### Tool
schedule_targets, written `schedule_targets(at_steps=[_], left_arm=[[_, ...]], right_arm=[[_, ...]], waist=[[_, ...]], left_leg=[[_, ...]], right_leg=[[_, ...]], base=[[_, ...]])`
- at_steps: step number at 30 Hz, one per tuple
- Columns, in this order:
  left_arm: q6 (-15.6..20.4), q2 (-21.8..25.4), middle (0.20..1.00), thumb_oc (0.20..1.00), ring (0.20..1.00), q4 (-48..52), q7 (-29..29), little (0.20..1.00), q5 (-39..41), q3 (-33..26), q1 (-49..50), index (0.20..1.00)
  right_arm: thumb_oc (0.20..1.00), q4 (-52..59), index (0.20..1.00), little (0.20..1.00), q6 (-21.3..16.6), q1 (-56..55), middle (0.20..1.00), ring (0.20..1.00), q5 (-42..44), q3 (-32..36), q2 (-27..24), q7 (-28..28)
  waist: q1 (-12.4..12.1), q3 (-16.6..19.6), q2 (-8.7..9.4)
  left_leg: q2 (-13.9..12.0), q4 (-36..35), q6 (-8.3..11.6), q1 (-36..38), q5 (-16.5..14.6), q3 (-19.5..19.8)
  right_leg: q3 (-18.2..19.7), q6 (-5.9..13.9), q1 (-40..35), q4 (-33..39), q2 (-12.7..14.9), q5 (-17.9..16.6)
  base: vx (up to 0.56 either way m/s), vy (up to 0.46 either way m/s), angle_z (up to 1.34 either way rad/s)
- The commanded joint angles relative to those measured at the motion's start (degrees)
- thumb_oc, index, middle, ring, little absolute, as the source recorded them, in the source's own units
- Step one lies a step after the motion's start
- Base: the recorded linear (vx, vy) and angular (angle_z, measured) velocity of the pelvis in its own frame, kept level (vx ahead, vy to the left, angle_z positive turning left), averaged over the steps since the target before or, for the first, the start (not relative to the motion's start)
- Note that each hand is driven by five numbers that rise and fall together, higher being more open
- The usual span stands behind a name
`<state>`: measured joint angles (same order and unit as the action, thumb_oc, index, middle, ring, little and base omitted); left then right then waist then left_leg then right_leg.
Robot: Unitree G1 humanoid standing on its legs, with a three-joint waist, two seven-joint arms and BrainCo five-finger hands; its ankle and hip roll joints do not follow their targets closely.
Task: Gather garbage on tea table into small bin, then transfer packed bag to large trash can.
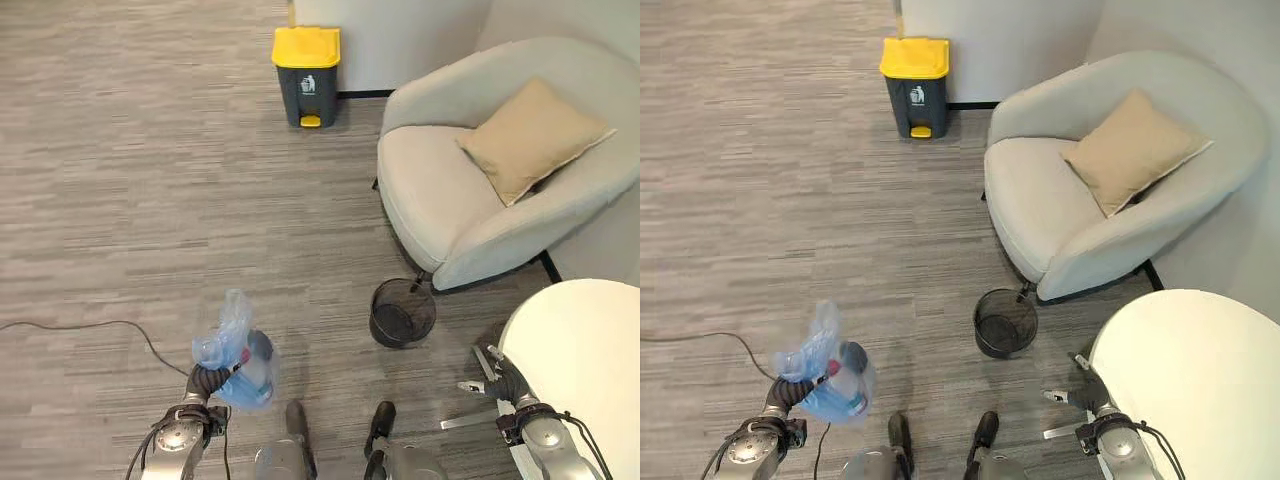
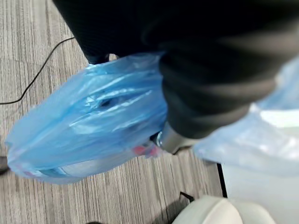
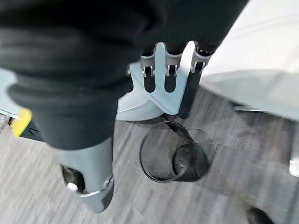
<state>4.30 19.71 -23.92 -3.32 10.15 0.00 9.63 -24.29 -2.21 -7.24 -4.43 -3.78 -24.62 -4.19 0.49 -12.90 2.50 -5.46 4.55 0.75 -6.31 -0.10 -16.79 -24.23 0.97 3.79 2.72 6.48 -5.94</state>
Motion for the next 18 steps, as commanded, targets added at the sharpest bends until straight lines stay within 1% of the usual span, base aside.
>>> schedule_targets(at_steps=[1,2,4,5,6,8,9,10,11,12,13,15,16,17,18], left_arm=[[2.86,4.21,0.200,0.200,0.200,0.79,-0.44,0.200,0.85,-0.63,-1.23,0.200],[2.67,5.30,0.200,0.200,0.200,0.74,-0.82,0.200,0.45,-0.76,-2.16,0.200],[2.75,5.82,0.200,0.200,0.200,0.78,-1.12,0.200,0.10,-0.70,-2.64,0.200],[2.78,6.12,0.200,0.200,0.200,0.88,-1.29,0.200,-0.26,-0.40,-3.18,0.200],[2.96,6.17,0.200,0.200,0.200,1.17,-0.91,0.200,-0.28,-0.28,-3.35,0.200],[3.07,6.22,0.200,0.200,0.200,1.02,-0.75,0.200,-0.32,0.38,-3.73,0.200],[2.93,6.16,0.200,0.200,0.200,1.11,-0.54,0.200,-0.20,0.75,-4.00,0.200],[2.92,6.06,0.200,0.200,0.200,1.13,-0.43,0.200,-0.15,0.85,-4.04,0.200],[2.92,6.05,0.200,0.200,0.200,1.14,-0.43,0.200,-0.15,0.85,-4.04,0.200],[2.88,5.85,0.200,0.200,0.200,0.59,-0.49,0.200,-0.25,0.88,-4.21,0.200],[2.85,5.70,0.200,0.200,0.200,0.29,-0.54,0.200,-0.32,0.87,-4.29,0.200],[2.81,5.31,0.200,0.200,0.200,0.11,-0.54,0.200,-0.48,1.16,-4.13,0.200],[2.79,5.11,0.200,0.200,0.200,0.42,-0.36,0.200,-0.77,1.33,-3.60,0.200],[2.79,5.04,0.200,0.200,0.200,0.61,-0.15,0.200,-0.96,1.35,-3.33,0.200],[2.77,4.90,0.200,0.200,0.200,0.61,0.06,0.200,-1.23,1.33,-2.96,0.200]], right_arm=[[1.000,-0.02,1.000,1.000,-1.19,1.24,1.000,1.000,1.81,-0.80,1.11,-1.52],[1.000,-0.35,1.000,1.000,-1.14,2.45,1.000,1.000,2.51,-1.46,2.37,-1.61],[1.000,-0.55,1.000,1.000,-1.19,3.05,1.000,1.000,2.95,-1.87,3.03,-1.68],[1.000,-0.28,1.000,1.000,-1.28,3.02,1.000,1.000,3.22,-1.82,3.58,-1.78],[1.000,-0.18,1.000,1.000,-1.72,2.56,1.000,1.000,4.09,-1.56,3.52,-1.75],[1.000,0.03,1.000,1.000,-1.83,2.71,1.000,1.000,4.23,-1.53,3.24,-1.96],[1.000,-0.10,1.000,1.000,-1.85,2.70,1.000,1.000,4.16,-1.48,2.91,-2.06],[1.000,-0.17,1.000,1.000,-1.74,2.79,1.000,1.000,4.18,-1.54,2.86,-1.99],[1.000,-0.18,1.000,1.000,-1.75,2.80,1.000,1.000,4.19,-1.54,2.84,-2.00],[1.000,-0.34,1.000,1.000,-1.62,3.04,1.000,1.000,4.12,-1.80,2.66,-1.99],[1.000,-0.33,1.000,1.000,-1.55,3.06,1.000,1.000,4.05,-1.89,2.56,-1.91],[1.000,-0.14,1.000,1.000,-1.57,2.44,1.000,1.000,3.77,-2.01,2.39,-1.76],[1.000,0.44,1.000,1.000,-1.56,1.64,1.000,1.000,3.69,-1.85,2.28,-1.63],[1.000,0.70,1.000,1.000,-1.59,1.34,1.000,1.000,3.64,-1.73,2.23,-1.48],[1.000,0.60,1.000,1.000,-1.70,0.98,1.000,1.000,3.64,-1.63,2.12,-1.36]], waist=[[0.30,3.27,1.38],[-0.13,2.47,1.80],[-0.46,1.68,2.03],[0.48,0.81,1.96],[1.51,0.74,1.43],[2.15,0.40,1.04],[2.95,-0.06,0.85],[3.17,-0.04,1.00],[3.22,-0.06,0.92],[3.50,-0.24,0.96],[3.67,-0.28,0.85],[4.22,-0.30,0.61],[4.53,-0.10,0.47],[4.76,0.41,0.72],[4.85,1.07,0.59]], left_leg=[[1.90,4.59,0.15,-1.32,-6.82,0.17],[3.20,4.39,-1.40,-0.68,-8.04,0.35],[4.12,4.37,-2.18,0.15,-8.75,0.73],[4.98,3.25,-2.84,0.58,-7.33,1.60],[6.13,1.80,-3.09,1.82,-7.48,3.17],[6.53,0.48,-3.22,3.22,-7.88,4.25],[7.41,-0.06,-3.45,4.80,-8.74,5.80],[8.00,-0.10,-3.60,5.15,-9.00,6.48],[7.95,-0.08,-3.60,5.19,-9.06,6.54],[8.71,-0.01,-3.53,6.60,-10.11,7.37],[8.94,0.02,-3.46,7.38,-10.62,7.84],[9.12,0.23,-3.07,9.13,-11.71,9.21],[9.26,0.62,-2.89,10.10,-12.79,9.96],[9.67,0.81,-2.87,10.42,-13.02,10.16],[9.63,1.05,-2.52,11.08,-13.58,10.31]], right_leg=[[3.16,5.78,-2.39,-7.67,3.35,10.80],[4.41,6.45,0.09,-14.28,5.46,11.71],[5.46,7.03,1.40,-17.91,6.64,11.66],[9.48,6.55,4.90,-21.19,4.24,10.17],[14.13,6.36,7.49,-19.92,1.12,9.71],[14.78,6.13,9.97,-19.42,0.35,8.91],[16.02,6.22,12.66,-17.94,-0.83,7.32],[16.56,6.37,13.65,-16.73,-0.92,6.09],[16.48,6.39,13.54,-16.66,-0.96,6.08],[15.93,6.79,15.12,-14.41,-0.66,4.50],[15.21,6.94,15.67,-13.51,-0.55,3.95],[14.17,7.21,16.99,-13.08,-0.29,3.51],[14.23,7.20,15.87,-12.91,-0.41,4.10],[14.59,6.83,15.45,-12.58,-0.27,3.76],[14.93,6.42,14.74,-12.52,-0.44,3.97]], base=[[0.20,0.429,0.27],[0.21,0.441,0.17],[0.10,0.243,-0.05],[0.17,0.187,0.13],[0.22,0.162,0.55],[0.26,0.060,0.80],[0.26,0.013,0.59],[0.22,0.011,0.30],[0.25,-0.014,0.42],[0.28,-0.026,0.37],[0.39,-0.057,0.28],[0.33,-0.081,0.66],[0.30,-0.087,0.88],[0.31,-0.116,0.66],[0.30,-0.126,0.50]])
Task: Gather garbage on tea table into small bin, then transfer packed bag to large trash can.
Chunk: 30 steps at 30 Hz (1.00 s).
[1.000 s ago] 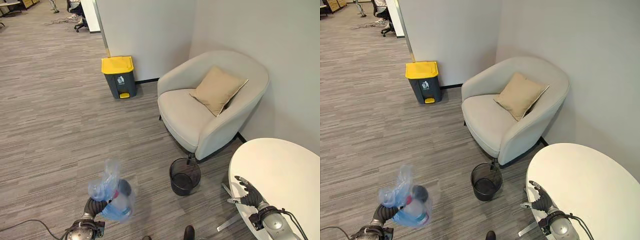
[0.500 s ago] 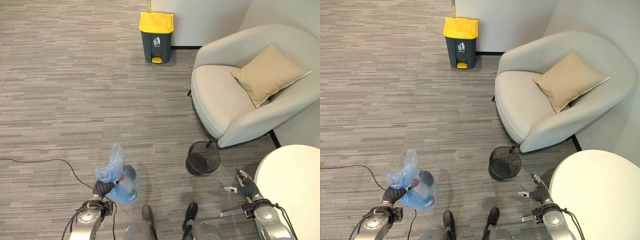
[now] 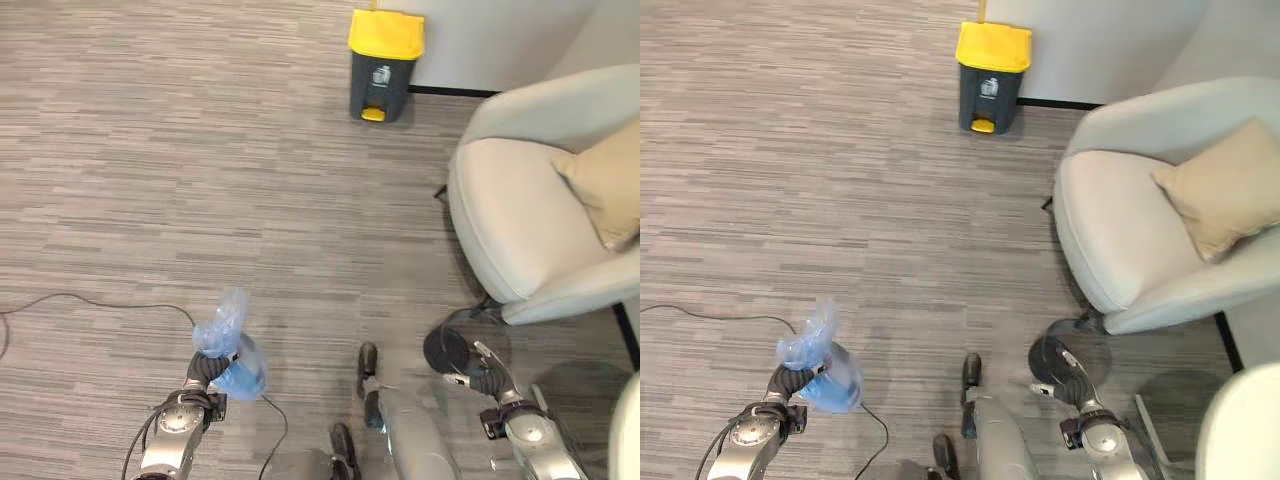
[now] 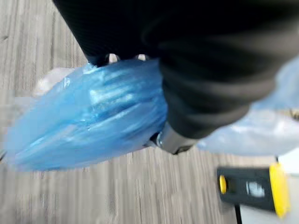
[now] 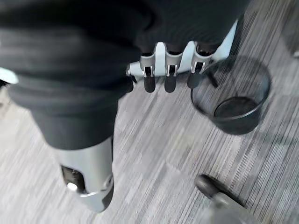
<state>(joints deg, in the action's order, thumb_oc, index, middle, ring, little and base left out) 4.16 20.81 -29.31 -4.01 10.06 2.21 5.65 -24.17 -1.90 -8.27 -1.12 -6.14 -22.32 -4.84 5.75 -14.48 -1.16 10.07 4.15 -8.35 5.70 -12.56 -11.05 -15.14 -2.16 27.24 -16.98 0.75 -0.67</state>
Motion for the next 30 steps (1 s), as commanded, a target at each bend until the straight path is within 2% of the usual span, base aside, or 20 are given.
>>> schedule_targets(at_steps=[1,3,4,6,7,9,10,12,13,14,15,16,18,19,22,27,29,30], left_arm=[[2.97,3.47,0.200,0.200,0.200,6.04,0.88,0.200,-1.04,-0.95,1.60,0.200],[2.93,3.17,0.200,0.200,0.200,6.09,0.92,0.200,-1.05,-1.02,2.11,0.200],[2.81,2.95,0.200,0.200,0.200,5.70,1.12,0.200,-0.89,-1.20,2.62,0.200],[2.61,3.32,0.200,0.200,0.200,6.27,1.64,0.200,-0.90,-0.78,3.19,0.200],[2.61,3.32,0.200,0.200,0.200,6.27,1.64,0.200,-0.90,-0.78,3.19,0.200],[2.71,3.14,0.200,0.200,0.200,6.19,1.72,0.200,-0.32,-0.78,3.01,0.200],[2.65,2.76,0.200,0.200,0.200,6.12,1.60,0.200,0.51,-0.36,2.57,0.200],[2.67,2.71,0.200,0.200,0.200,6.07,1.60,0.200,0.57,-0.30,2.40,0.200],[2.66,2.62,0.200,0.200,0.200,5.67,1.63,0.200,0.28,0.21,2.03,0.200],[2.67,2.69,0.200,0.200,0.200,5.80,1.72,0.200,0.24,0.35,1.98,0.200],[2.67,2.72,0.200,0.200,0.200,5.79,1.72,0.200,0.24,0.34,1.95,0.200],[2.85,2.68,0.200,0.200,0.200,6.17,1.48,0.200,0.57,0.33,1.75,0.200],[2.84,2.69,0.200,0.200,0.200,6.16,1.48,0.200,0.57,0.32,1.70,0.200],[2.95,2.36,0.200,0.200,0.200,6.86,1.77,0.200,0.73,0.41,2.09,0.200],[2.65,2.16,0.200,0.200,0.200,6.56,1.94,0.200,0.52,-0.03,3.05,0.200],[2.72,2.67,0.200,0.200,0.200,7.19,1.48,0.200,1.05,-0.64,3.44,0.200],[2.57,2.98,0.200,0.200,0.200,7.49,1.01,0.200,1.08,-1.27,3.30,0.200],[2.57,2.99,0.200,0.200,0.200,7.49,1.01,0.200,1.08,-1.27,3.30,0.200]], right_arm=[[1.000,0.48,1.000,1.000,-2.09,1.77,1.000,1.000,0.36,0.88,-0.49,-0.59],[1.000,0.41,1.000,1.000,-2.14,1.57,1.000,1.000,0.33,0.93,-0.75,-0.58],[1.000,0.30,1.000,1.000,-2.91,0.68,1.000,1.000,1.10,1.28,-1.21,-0.56],[1.000,0.76,1.000,1.000,-2.71,0.11,1.000,1.000,1.39,1.92,-1.60,-0.53],[1.000,0.76,1.000,1.000,-2.71,0.11,1.000,1.000,1.39,1.92,-1.60,-0.53],[1.000,0.11,1.000,1.000,-2.73,0.16,1.000,1.000,1.71,2.10,-1.88,-0.67],[1.000,0.05,1.000,1.000,-2.35,0.27,1.000,1.000,1.86,2.02,-2.27,-0.72],[1.000,-0.18,1.000,1.000,-2.43,0.45,1.000,1.000,1.91,2.02,-2.33,-0.85],[1.000,-0.96,1.000,1.000,-2.52,0.97,1.000,1.000,2.30,2.06,-2.45,-1.06],[1.000,-0.88,1.000,1.000,-2.60,1.15,1.000,1.000,2.40,2.04,-2.66,-1.06],[1.000,-0.88,1.000,1.000,-2.60,1.18,1.000,1.000,2.40,2.05,-2.63,-1.05],[1.000,-1.14,1.000,1.000,-2.69,2.02,1.000,1.000,2.57,1.47,-2.79,-1.43],[1.000,-1.18,1.000,1.000,-2.71,2.08,1.000,1.000,2.58,1.47,-2.77,-1.44],[1.000,-2.02,1.000,1.000,-2.61,1.49,1.000,1.000,2.37,1.41,-2.18,-1.17],[1.000,-2.61,1.000,1.000,-2.49,2.00,1.000,1.000,1.99,1.47,-1.53,-0.60],[1.000,-2.52,1.000,1.000,-1.94,2.92,1.000,1.000,2.08,0.73,-1.02,-0.18],[1.000,-3.00,1.000,1.000,-1.62,4.12,1.000,1.000,1.69,-0.02,-0.65,0.28],[1.000,-3.00,1.000,1.000,-1.62,4.12,1.000,1.000,1.69,-0.02,-0.65,0.28]], waist=[[-0.26,3.16,3.90],[-0.13,3.64,3.50],[0.61,4.81,2.87],[0.88,5.00,3.11],[0.88,5.00,3.11],[0.84,5.21,3.79],[0.40,4.62,3.98],[0.38,4.72,4.34],[-0.13,4.48,4.93],[-0.63,4.06,5.03],[-0.56,4.22,5.20],[-1.90,3.29,4.89],[-1.86,3.40,5.03],[-2.53,3.20,4.81],[-2.83,4.26,4.25],[-3.87,4.38,4.41],[-4.58,3.99,4.06],[-4.59,4.00,4.06]], left_leg=[[-6.31,1.88,6.98,-0.43,-1.54,4.62],[-6.79,2.42,7.45,-0.17,-1.83,4.62],[-9.83,7.78,10.78,-0.19,1.53,3.67],[-11.66,15.05,12.52,-2.79,5.19,3.02],[-11.66,15.05,12.52,-2.79,5.19,3.02],[-12.61,21.00,12.71,-5.69,7.51,2.88],[-12.91,23.08,11.65,-8.56,6.88,3.12],[-12.54,22.58,11.32,-9.80,6.40,3.31],[-12.31,20.38,10.51,-12.49,4.11,3.48],[-11.56,18.46,10.30,-14.16,3.08,4.29],[-11.36,18.16,10.25,-14.30,3.44,4.28],[-9.55,15.21,10.41,-17.92,5.63,6.13],[-9.39,14.79,10.39,-17.94,6.01,6.10],[-8.90,12.04,11.49,-17.30,7.21,7.48],[-7.94,7.87,10.21,-13.65,6.16,7.54],[-7.48,5.88,8.47,-11.47,5.39,6.13],[-6.76,5.18,6.76,-10.99,4.62,6.18],[-6.76,5.17,6.76,-11.00,4.62,6.18]], right_leg=[[5.86,9.23,-9.26,7.03,5.27,-1.15],[5.55,9.00,-9.79,6.95,5.20,-0.80],[5.25,7.74,-13.38,8.05,3.20,0.72],[5.43,6.56,-16.34,9.93,2.09,1.59],[5.43,6.56,-16.34,9.93,2.09,1.59],[5.92,5.18,-18.04,11.09,1.48,2.56],[6.75,4.69,-19.51,11.17,1.33,3.79],[7.08,4.71,-19.49,11.35,1.55,3.87],[7.66,5.10,-20.52,11.50,2.04,4.50],[8.20,5.28,-21.13,11.26,2.10,5.16],[8.19,5.31,-20.91,11.31,2.29,5.04],[9.05,5.32,-22.24,10.96,1.40,5.64],[9.06,5.33,-22.05,10.99,1.55,5.54],[10.53,5.33,-22.72,10.15,0.96,6.18],[11.47,5.87,-23.52,9.41,0.87,6.61],[13.67,7.01,-23.00,8.25,1.52,6.43],[14.79,8.40,-20.56,3.09,1.99,6.50],[14.80,8.40,-20.55,3.09,1.99,6.50]], base=[[0.32,-0.143,0.65],[0.32,-0.198,0.21],[0.40,-0.323,-0.08],[0.32,-0.297,0.30],[0.13,-0.160,0.04],[0.17,-0.153,-0.38],[0.21,-0.143,-0.25],[0.13,-0.051,-0.35],[0.17,-0.008,-0.52],[0.16,-0.008,-0.41],[0.17,0.035,-0.29],[0.10,0.025,-0.34],[0.10,0.037,-0.71],[0.18,0.133,-0.83],[0.20,0.147,-0.62],[0.11,0.114,-0.38],[0.11,0.141,-0.53],[0.10,0.109,-0.25]])
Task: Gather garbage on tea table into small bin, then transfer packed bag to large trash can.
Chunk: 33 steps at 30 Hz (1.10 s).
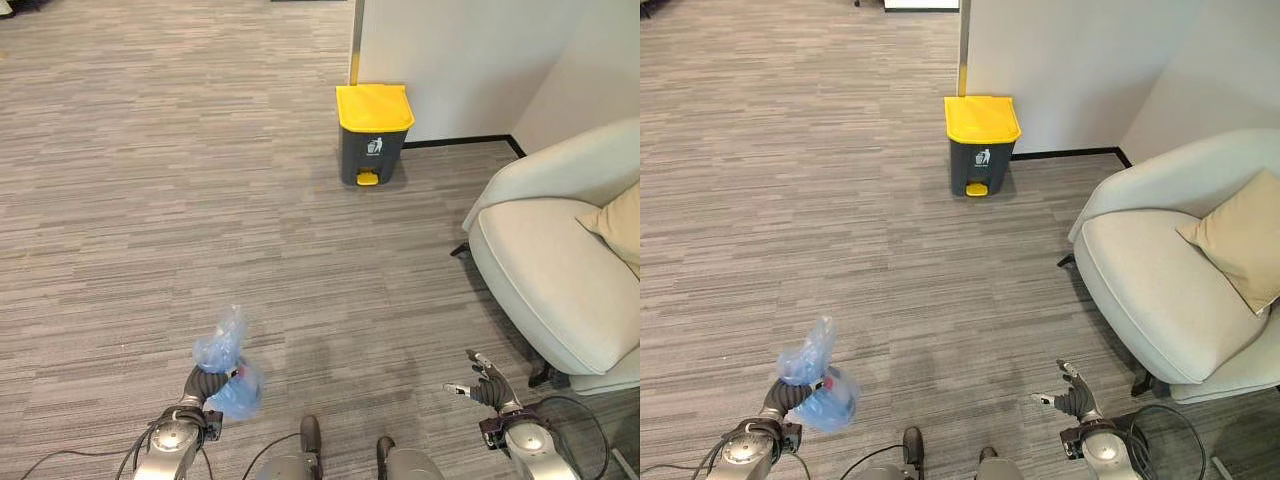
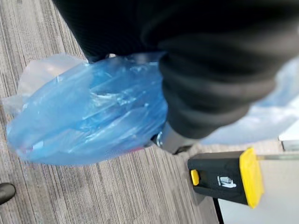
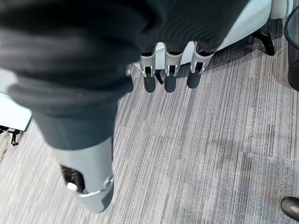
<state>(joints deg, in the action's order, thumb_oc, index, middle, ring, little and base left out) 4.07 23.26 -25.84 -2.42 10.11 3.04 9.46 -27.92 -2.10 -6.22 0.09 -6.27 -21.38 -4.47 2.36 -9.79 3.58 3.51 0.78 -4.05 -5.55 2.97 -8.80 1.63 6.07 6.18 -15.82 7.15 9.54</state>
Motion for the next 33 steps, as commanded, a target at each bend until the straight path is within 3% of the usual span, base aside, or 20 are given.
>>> schedule_targets(at_steps=[1,3,8,12,13,14,15,16,17,19,20,25,27,30,32,33], left_arm=[[2.55,0.65,0.200,0.200,0.200,3.69,-1.01,0.200,1.19,-2.60,-0.53,0.200],[2.58,0.41,0.200,0.200,0.200,3.54,-1.14,0.200,1.35,-2.69,-0.47,0.200],[2.72,0.53,0.200,0.200,0.200,3.24,-1.43,0.200,2.05,-2.66,-0.34,0.200],[2.86,0.35,0.200,0.200,0.200,2.41,-1.48,0.200,2.19,-2.50,-0.64,0.200],[3.16,0.65,0.200,0.200,0.200,2.54,-1.78,0.200,2.51,-2.38,-1.64,0.200],[3.11,0.60,0.200,0.200,0.200,3.31,-1.45,0.200,2.29,-2.44,-2.00,0.200],[3.16,0.26,0.200,0.200,0.200,3.43,-1.07,0.200,2.40,-2.19,-1.16,0.200],[3.03,-0.12,0.200,0.200,0.200,3.38,-0.75,0.200,2.70,-1.64,-1.38,0.200],[2.89,-0.37,0.200,0.200,0.200,3.55,-0.61,0.200,3.17,-1.41,-1.55,0.200],[2.87,-0.52,0.200,0.200,0.200,3.48,-0.63,0.200,3.37,-1.24,-1.64,0.200],[2.78,-0.93,0.200,0.200,0.200,2.90,-0.82,0.200,3.89,-0.68,-2.19,0.200],[2.65,-0.93,0.200,0.200,0.200,2.91,-0.72,0.200,3.27,-0.39,-2.21,0.200],[2.35,-0.70,0.200,0.200,0.200,2.62,-0.66,0.200,2.28,-0.18,-2.40,0.200],[2.28,-0.66,0.200,0.200,0.200,2.73,-0.62,0.200,2.24,-0.20,-2.23,0.200],[2.42,-0.85,0.200,0.200,0.200,3.24,-0.61,0.200,1.36,-0.57,-1.48,0.200],[2.23,-0.80,0.200,0.200,0.200,3.52,-0.43,0.200,1.13,-0.69,-0.91,0.200]], right_arm=[[1.000,0.76,1.000,1.000,-1.43,2.51,1.000,1.000,0.41,-0.21,-1.20,-0.09],[1.000,0.97,1.000,1.000,-1.30,2.82,1.000,1.000,0.02,-0.50,-1.02,-0.08],[1.000,1.53,1.000,1.000,-0.84,3.85,1.000,1.000,-0.36,-1.23,-1.70,0.06],[1.000,1.54,1.000,1.000,-0.72,3.58,1.000,1.000,-0.53,-1.26,-1.99,0.15],[1.000,1.78,1.000,1.000,-1.23,3.18,1.000,1.000,-0.02,-1.20,-2.12,-0.04],[1.000,1.62,1.000,1.000,-2.17,2.66,1.000,1.000,0.55,-0.93,-2.05,-0.11],[1.000,1.31,1.000,1.000,-1.63,2.34,1.000,1.000,0.20,-0.91,-1.90,-0.31],[1.000,1.37,1.000,1.000,-1.84,2.22,1.000,1.000,0.55,-0.47,-2.37,-0.50],[1.000,1.53,1.000,1.000,-2.03,2.06,1.000,1.000,0.75,-0.24,-2.94,-0.74],[1.000,1.36,1.000,1.000,-1.76,2.05,1.000,1.000,0.70,-0.21,-3.18,-0.92],[1.000,0.69,1.000,1.000,-1.35,2.55,1.000,1.000,0.81,-0.48,-3.50,-1.24],[1.000,0.93,1.000,1.000,-1.24,2.33,1.000,1.000,1.17,0.45,-4.55,-1.65],[1.000,0.72,1.000,1.000,-0.93,1.43,1.000,1.000,1.41,1.03,-4.49,-2.37],[1.000,0.69,1.000,1.000,-0.86,1.06,1.000,1.000,1.28,0.97,-4.30,-2.33],[1.000,0.09,1.000,1.000,-0.90,0.89,1.000,1.000,0.58,0.76,-3.64,-2.38],[1.000,0.37,1.000,1.000,-0.79,0.61,1.000,1.000,0.32,0.80,-3.37,-2.17]], waist=[[-1.47,-1.04,-1.20],[-1.61,-1.34,-1.42],[-1.41,-2.00,-2.01],[-0.43,-2.32,-2.31],[0.18,-2.39,-2.01],[0.53,-1.72,-1.67],[0.64,-1.08,-1.25],[0.82,-0.91,-1.05],[0.54,-1.17,-1.14],[0.70,-1.02,-0.98],[0.23,-1.49,-0.84],[-0.65,-2.54,-0.12],[-1.34,-2.66,-0.33],[-1.47,-2.64,-0.50],[-1.82,-2.01,-1.42],[-2.02,-1.71,-1.35]], left_leg=[[-0.24,7.73,1.89,1.07,-11.23,3.34],[-0.25,6.86,1.73,2.44,-11.66,2.76],[-0.70,6.05,1.83,6.09,-14.16,1.39],[-1.17,5.20,2.65,8.86,-15.07,2.27],[-1.30,4.96,3.46,10.58,-15.97,3.39],[-3.01,7.04,6.00,11.28,-15.78,3.27],[-4.33,10.59,6.67,9.21,-14.35,2.63],[-6.77,19.74,8.32,5.63,-10.42,2.11],[-8.12,23.57,8.75,4.22,-8.62,1.57],[-8.79,25.30,8.75,3.11,-7.31,1.15],[-9.54,26.50,7.79,1.16,-7.20,0.57],[-9.29,22.05,6.94,-5.68,-9.95,-2.57],[-10.73,16.08,8.18,-10.55,-3.42,-6.12],[-10.49,13.47,8.47,-9.94,-1.95,-6.67],[-9.82,6.85,9.10,-9.06,1.66,-8.66],[-9.51,6.67,8.60,-8.23,0.96,-8.51]], right_leg=[[-3.19,1.13,2.41,-1.93,-3.85,-3.99],[-4.70,1.89,4.92,-3.75,-2.76,-5.27],[-11.03,1.91,8.95,2.08,1.17,-9.33],[-11.92,2.31,11.64,4.60,1.67,-10.94],[-11.46,2.64,11.63,6.00,1.57,-11.17],[-11.47,1.97,10.07,6.39,1.44,-11.08],[-12.11,1.19,8.50,7.38,1.48,-10.91],[-13.55,-0.51,5.20,9.24,-0.01,-10.10],[-14.27,-1.58,3.55,9.53,-0.87,-9.02],[-14.65,-2.11,3.04,9.91,-0.93,-8.41],[-14.48,-3.03,1.51,10.14,-1.47,-6.78],[-15.07,-2.91,-2.08,11.20,-1.28,-4.27],[-16.02,-2.96,-6.12,12.19,-2.33,-2.29],[-15.88,-2.88,-6.66,12.13,-2.59,-2.03],[-14.73,-2.40,-10.41,12.28,-4.01,-0.19],[-14.28,-2.10,-11.57,12.56,-3.71,0.16]], base=[[0.08,0.066,-0.14],[0.13,0.046,-0.32],[0.18,-0.063,-0.30],[0.24,-0.152,-0.08],[0.41,-0.388,0.37],[0.47,-0.484,0.68],[0.40,-0.516,1.12],[0.30,-0.439,1.01],[0.28,-0.394,0.69],[0.14,-0.157,-0.08],[0.19,-0.143,-0.24],[0.21,-0.092,-0.05],[0.37,-0.031,0.01],[0.21,0.021,0.07],[0.60,0.170,-0.14],[0.67,0.279,-0.19]])
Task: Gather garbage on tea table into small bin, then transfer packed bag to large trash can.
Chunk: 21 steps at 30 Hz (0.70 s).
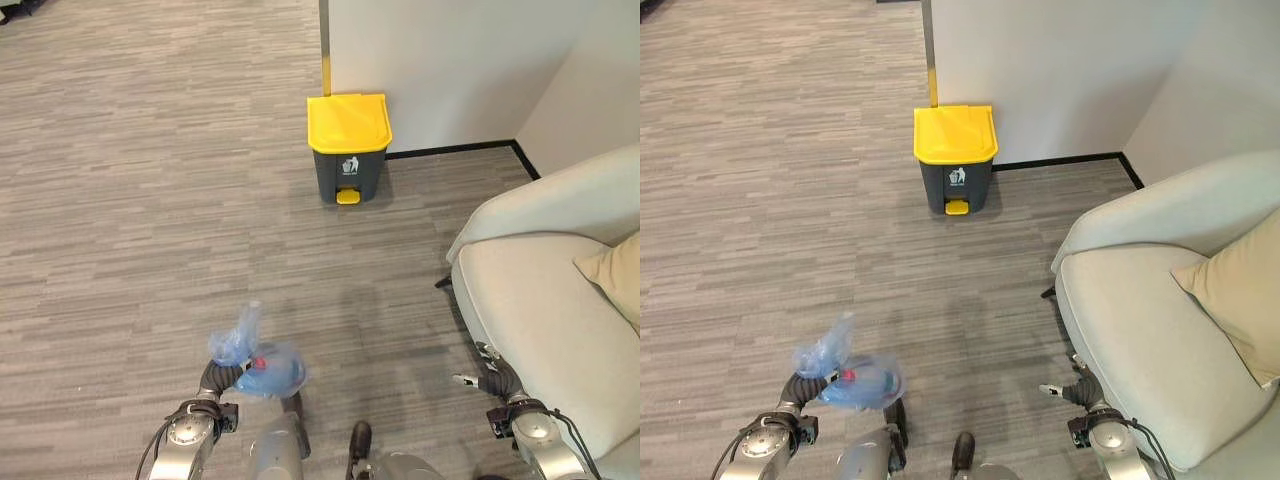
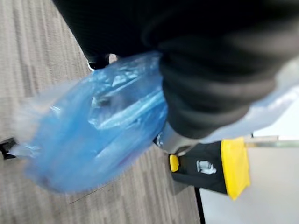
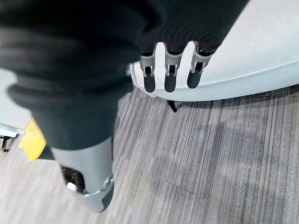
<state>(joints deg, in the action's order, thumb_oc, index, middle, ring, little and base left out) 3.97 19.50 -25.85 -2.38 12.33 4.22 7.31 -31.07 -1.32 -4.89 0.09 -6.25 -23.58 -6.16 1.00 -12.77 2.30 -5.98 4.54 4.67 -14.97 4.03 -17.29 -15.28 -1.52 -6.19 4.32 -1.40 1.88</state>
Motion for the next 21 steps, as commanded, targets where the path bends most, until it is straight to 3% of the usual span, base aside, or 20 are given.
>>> schedule_targets(at_steps=[1,4,5,8,10,11,12,14,17,18,19,21], left_arm=[[2.51,2.84,0.200,0.200,0.200,3.70,-0.66,0.200,-1.12,-2.56,1.94,0.200],[1.80,3.58,0.200,0.200,0.200,4.10,-0.27,0.200,-1.08,-2.57,2.46,0.200],[1.83,4.30,0.200,0.200,0.200,3.91,-0.43,0.200,-1.23,-2.54,1.61,0.200],[2.00,4.98,0.200,0.200,0.200,3.95,-0.86,0.200,-1.54,-2.26,0.44,0.200],[2.09,5.04,0.200,0.200,0.200,3.93,-1.12,0.200,-1.34,-2.36,0.32,0.200],[2.09,5.31,0.200,0.200,0.200,4.20,-1.27,0.200,-0.83,-2.62,0.24,0.200],[2.09,5.31,0.200,0.200,0.200,4.20,-1.27,0.200,-0.83,-2.62,0.24,0.200],[2.38,4.75,0.200,0.200,0.200,3.32,-1.61,0.200,-0.21,-3.00,-0.08,0.200],[2.75,4.16,0.200,0.200,0.200,2.66,-1.83,0.200,-0.13,-3.29,-0.42,0.200],[3.06,4.55,0.200,0.200,0.200,2.59,-1.52,0.200,-0.37,-2.92,-0.71,0.200],[2.93,4.42,0.200,0.200,0.200,2.80,-1.36,0.200,-0.41,-2.74,-0.33,0.200],[2.79,3.82,0.200,0.200,0.200,2.84,-1.30,0.200,-0.14,-2.53,-0.15,0.200]], right_arm=[[1.000,3.61,1.000,1.000,-1.90,-1.16,1.000,1.000,0.46,0.75,-0.96,-0.31],[1.000,3.81,1.000,1.000,-1.05,-0.51,1.000,1.000,-0.33,0.13,0.78,0.88],[1.000,4.00,1.000,1.000,-1.18,0.16,1.000,1.000,-0.21,-0.20,1.45,0.92],[1.000,4.48,1.000,1.000,-1.09,1.30,1.000,1.000,-0.13,-0.79,1.77,1.04],[1.000,4.43,1.000,1.000,-1.06,1.74,1.000,1.000,-0.05,-1.02,1.66,1.00],[1.000,4.89,1.000,1.000,-0.97,2.30,1.000,1.000,0.07,-1.27,1.32,0.94],[1.000,4.89,1.000,1.000,-0.97,2.30,1.000,1.000,0.07,-1.28,1.32,0.94],[1.000,4.35,1.000,1.000,-0.85,2.76,1.000,1.000,0.22,-1.49,1.01,0.80],[1.000,4.18,1.000,1.000,-0.97,2.21,1.000,1.000,0.28,-1.48,1.34,0.87],[1.000,4.17,1.000,1.000,-1.00,1.48,1.000,1.000,0.76,-1.01,1.16,1.06],[1.000,4.39,1.000,1.000,-0.89,0.99,1.000,1.000,0.67,-0.90,1.02,1.20],[1.000,4.05,1.000,1.000,-1.58,1.00,1.000,1.000,1.21,-0.36,0.55,0.72]], waist=[[-1.30,1.83,0.29],[-2.06,3.28,1.32],[-1.90,3.13,1.43],[-1.07,2.30,0.64],[-0.74,1.77,0.35],[-0.01,0.93,-0.29],[0.01,0.90,-0.30],[1.04,-0.24,-0.21],[2.29,-0.62,-0.19],[2.95,0.43,0.62],[3.02,0.77,0.24],[3.56,1.72,-0.54]], left_leg=[[0.50,5.18,-0.57,0.25,-1.23,0.89],[3.05,6.56,-3.73,2.37,-5.74,2.33],[4.27,5.52,-5.15,3.93,-7.01,2.44],[5.30,3.41,-6.39,7.41,-8.43,2.86],[5.49,2.90,-6.50,8.63,-9.11,2.99],[5.59,1.82,-6.44,10.90,-10.15,2.96],[5.59,1.81,-6.44,10.93,-10.15,2.98],[6.63,1.13,-6.02,15.42,-13.11,3.74],[6.63,0.52,-4.94,18.70,-14.77,5.91],[6.97,0.51,-4.05,20.63,-16.38,7.34],[6.20,1.42,-3.54,21.19,-16.96,7.60],[3.38,5.28,-0.88,21.16,-14.25,7.44]], right_leg=[[2.58,6.24,-1.23,-7.34,5.90,8.39],[5.38,8.09,0.61,-13.22,9.17,7.98],[7.03,9.03,3.51,-20.03,9.76,6.28],[8.80,9.02,10.92,-25.66,9.25,2.28],[8.06,8.83,12.82,-25.43,9.45,2.47],[5.60,8.48,15.87,-22.65,9.80,2.19],[5.58,8.48,15.83,-22.64,9.80,2.19],[2.33,9.39,20.04,-13.00,10.50,-1.85],[2.72,10.72,22.89,-8.46,10.57,-4.75],[4.36,10.55,22.02,-8.21,11.18,-5.65],[4.07,10.01,21.43,-8.92,11.00,-5.58],[2.65,8.79,20.09,-9.89,10.22,-4.95]], base=[[0.60,0.273,-0.48],[0.55,0.322,-0.41],[0.26,0.208,-0.03],[0.22,0.145,0.03],[0.20,0.056,-0.07],[0.18,0.019,-0.02],[0.39,-0.009,0.03],[0.47,-0.091,0.04],[0.56,-0.236,0.07],[0.53,-0.300,0.43],[0.53,-0.329,0.76],[0.37,-0.275,1.07]])
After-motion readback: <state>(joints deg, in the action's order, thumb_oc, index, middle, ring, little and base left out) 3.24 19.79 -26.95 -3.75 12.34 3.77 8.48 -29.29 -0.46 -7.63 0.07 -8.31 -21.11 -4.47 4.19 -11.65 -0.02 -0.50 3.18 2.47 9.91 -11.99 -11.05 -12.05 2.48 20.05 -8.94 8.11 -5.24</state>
